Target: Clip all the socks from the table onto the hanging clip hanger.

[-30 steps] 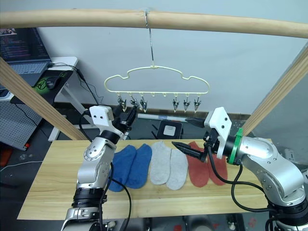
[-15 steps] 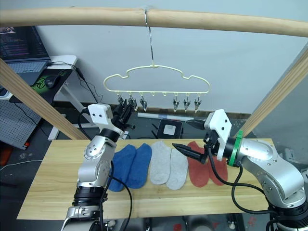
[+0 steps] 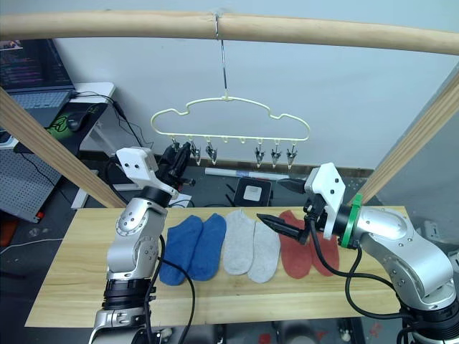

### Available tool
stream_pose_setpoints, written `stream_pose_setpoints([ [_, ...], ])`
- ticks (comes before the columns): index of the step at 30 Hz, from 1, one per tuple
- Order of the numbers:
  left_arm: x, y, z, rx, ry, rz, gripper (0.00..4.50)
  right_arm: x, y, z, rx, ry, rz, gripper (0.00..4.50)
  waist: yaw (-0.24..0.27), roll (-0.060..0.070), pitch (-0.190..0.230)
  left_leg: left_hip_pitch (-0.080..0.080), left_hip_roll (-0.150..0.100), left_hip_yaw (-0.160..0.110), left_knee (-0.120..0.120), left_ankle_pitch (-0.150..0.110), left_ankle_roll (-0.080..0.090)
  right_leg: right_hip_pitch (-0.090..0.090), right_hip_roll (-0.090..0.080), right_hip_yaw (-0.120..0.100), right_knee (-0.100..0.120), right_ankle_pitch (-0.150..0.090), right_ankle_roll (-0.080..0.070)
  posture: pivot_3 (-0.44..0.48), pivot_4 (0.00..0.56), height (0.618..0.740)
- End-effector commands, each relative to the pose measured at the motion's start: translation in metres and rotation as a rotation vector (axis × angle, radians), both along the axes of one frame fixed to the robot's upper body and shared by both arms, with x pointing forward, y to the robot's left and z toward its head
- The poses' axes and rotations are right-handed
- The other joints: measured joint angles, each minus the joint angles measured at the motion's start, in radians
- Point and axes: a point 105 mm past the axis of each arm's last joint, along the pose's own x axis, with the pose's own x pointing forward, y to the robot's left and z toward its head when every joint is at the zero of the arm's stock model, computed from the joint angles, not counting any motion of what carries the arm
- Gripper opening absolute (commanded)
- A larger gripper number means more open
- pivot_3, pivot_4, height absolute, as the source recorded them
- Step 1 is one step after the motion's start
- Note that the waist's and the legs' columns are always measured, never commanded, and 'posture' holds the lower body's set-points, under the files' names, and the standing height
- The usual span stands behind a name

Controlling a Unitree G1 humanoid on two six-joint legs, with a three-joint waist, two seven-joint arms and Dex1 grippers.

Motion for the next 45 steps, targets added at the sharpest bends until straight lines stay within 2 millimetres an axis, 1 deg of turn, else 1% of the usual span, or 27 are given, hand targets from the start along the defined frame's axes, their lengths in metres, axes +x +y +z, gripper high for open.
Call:
stream_pose_setpoints([
  [1, -0.005, 0.000, 0.012, -0.004, -0.043, -0.006, 1.27, -0.005, 0.001, 0.012, 0.005, -0.062, 0.013, 4.50, 0.000, 0.000, 0.000, 0.000, 0.000, 0.000, 0.000, 0.000, 0.000, 0.000, 0.000, 0.000, 0.000, 0.000, 0.000, -0.140, 0.249, 0.735],
  [9, -0.005, -0.001, 0.011, -0.002, -0.039, -0.011, 1.27, -0.004, 0.001, 0.012, 0.004, -0.063, 0.014, 4.50, 0.000, 0.000, 0.000, 0.000, 0.000, 0.000, 0.000, 0.000, 0.000, 0.000, 0.000, 0.000, 0.000, 0.000, 0.000, -0.138, 0.247, 0.735],
  [13, -0.006, -0.001, 0.013, -0.008, -0.051, -0.014, 0.54, -0.004, 0.001, 0.012, 0.003, -0.063, 0.014, 4.50, 0.000, 0.000, 0.000, 0.000, 0.000, 0.000, 0.000, 0.000, 0.000, 0.000, 0.000, 0.000, 0.000, 0.000, 0.000, -0.138, 0.247, 0.735],
  [16, -0.006, -0.001, 0.014, -0.007, -0.057, -0.018, 0.38, -0.004, 0.001, 0.012, 0.001, -0.063, 0.014, 4.50, 0.000, 0.000, 0.000, 0.000, 0.000, 0.000, 0.000, 0.000, 0.000, 0.000, 0.000, 0.000, 0.000, 0.000, 0.000, -0.138, 0.247, 0.735],
  [27, -0.009, 0.001, 0.018, 0.007, -0.068, -0.030, 0.38, -0.005, 0.000, 0.006, -0.022, -0.064, 0.008, 4.50, 0.000, 0.000, 0.000, 0.000, 0.000, 0.000, 0.000, 0.000, 0.000, 0.000, 0.000, 0.000, 0.000, 0.000, -0.001, -0.139, 0.252, 0.735],
  [32, -0.010, 0.003, 0.018, -0.011, -0.050, -0.044, 0.38, -0.004, -0.001, 0.002, -0.042, -0.064, -0.005, 4.50, 0.000, 0.000, 0.000, 0.000, 0.000, 0.000, 0.000, 0.000, 0.000, 0.000, 0.000, 0.000, 0.000, 0.000, -0.001, -0.139, 0.256, 0.735],
  [37, -0.014, 0.007, 0.022, -0.025, -0.035, -0.078, 0.38, -0.002, -0.002, -0.003, -0.057, -0.060, -0.035, 4.50, 0.000, 0.000, 0.002, 0.000, 0.000, 0.000, 0.000, 0.000, 0.000, 0.000, 0.000, 0.000, 0.000, 0.000, 0.001, -0.143, 0.267, 0.735],
  [45, -0.023, 0.006, 0.026, -0.066, 0.033, -0.198, 0.37, 0.006, -0.008, -0.023, -0.136, -0.039, -0.134, 4.50, 0.000, 0.001, 0.021, 0.000, 0.000, 0.000, 0.000, 0.000, 0.000, 0.000, 0.000, 0.000, 0.001, -0.002, 0.003, -0.142, 0.284, 0.735],
])
